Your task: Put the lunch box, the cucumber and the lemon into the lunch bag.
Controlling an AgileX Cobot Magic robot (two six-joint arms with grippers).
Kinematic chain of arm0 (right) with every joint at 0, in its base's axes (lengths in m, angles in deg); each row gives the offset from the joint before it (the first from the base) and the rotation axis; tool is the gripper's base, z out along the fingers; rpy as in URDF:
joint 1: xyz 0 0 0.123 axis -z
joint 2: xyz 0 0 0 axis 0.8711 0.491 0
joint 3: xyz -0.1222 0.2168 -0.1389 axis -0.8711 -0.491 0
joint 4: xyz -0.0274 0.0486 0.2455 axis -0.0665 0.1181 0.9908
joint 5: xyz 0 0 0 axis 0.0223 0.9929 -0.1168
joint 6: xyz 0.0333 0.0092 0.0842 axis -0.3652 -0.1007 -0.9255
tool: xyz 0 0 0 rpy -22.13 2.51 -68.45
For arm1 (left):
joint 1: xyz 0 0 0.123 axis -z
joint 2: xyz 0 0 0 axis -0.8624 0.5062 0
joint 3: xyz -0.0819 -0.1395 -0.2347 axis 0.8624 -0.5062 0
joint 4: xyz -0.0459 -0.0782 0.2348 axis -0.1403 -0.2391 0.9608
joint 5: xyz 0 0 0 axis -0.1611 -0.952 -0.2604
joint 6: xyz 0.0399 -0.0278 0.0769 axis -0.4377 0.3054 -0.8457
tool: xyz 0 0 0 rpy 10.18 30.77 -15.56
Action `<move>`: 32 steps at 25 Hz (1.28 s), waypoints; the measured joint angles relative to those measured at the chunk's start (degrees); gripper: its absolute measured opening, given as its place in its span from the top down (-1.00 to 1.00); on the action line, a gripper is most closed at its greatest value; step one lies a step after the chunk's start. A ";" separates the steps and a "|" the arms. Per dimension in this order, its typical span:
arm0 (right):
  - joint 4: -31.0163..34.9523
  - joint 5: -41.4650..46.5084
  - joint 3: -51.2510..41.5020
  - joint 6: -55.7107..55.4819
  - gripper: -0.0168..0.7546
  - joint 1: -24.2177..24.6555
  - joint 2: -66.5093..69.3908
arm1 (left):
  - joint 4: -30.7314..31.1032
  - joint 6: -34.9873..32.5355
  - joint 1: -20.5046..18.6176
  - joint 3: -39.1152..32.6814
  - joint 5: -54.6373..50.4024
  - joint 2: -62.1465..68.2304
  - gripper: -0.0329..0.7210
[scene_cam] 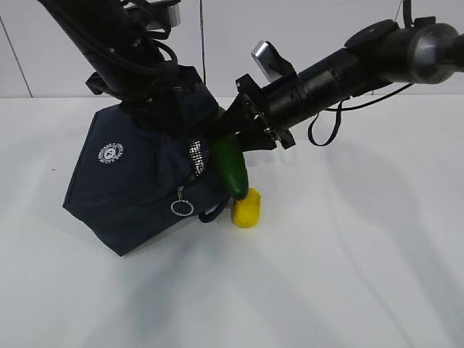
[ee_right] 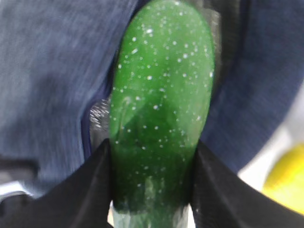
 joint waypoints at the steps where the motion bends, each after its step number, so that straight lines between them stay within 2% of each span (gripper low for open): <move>1: 1.20 -0.11 0.00 0.51 0.07 0.00 0.82 | 0.00 0.00 0.00 0.00 -0.13 0.00 0.86; 4: 4.91 -0.23 -0.19 2.68 0.07 0.00 2.73 | -0.25 0.00 0.00 0.00 -0.27 0.00 0.86; 16: 29.65 -0.80 -0.24 17.94 0.07 -2.51 10.09 | 0.19 0.00 0.00 0.03 -1.93 0.00 0.86; 23: 33.62 -4.44 -0.24 19.97 0.07 -4.22 10.91 | 0.81 0.00 0.00 0.26 -2.63 0.00 0.86; 26: 33.64 -5.09 -0.24 20.11 -0.03 -4.42 10.91 | 0.90 0.00 0.00 0.26 -2.63 0.00 0.86; 30: 32.56 -4.96 -0.24 20.23 -0.41 -4.50 10.91 | 0.90 0.00 0.00 0.26 -2.76 0.00 0.86; 32: 31.84 -4.63 -0.24 20.23 -0.52 -4.50 10.91 | 0.90 0.00 0.00 0.26 -2.85 0.00 0.86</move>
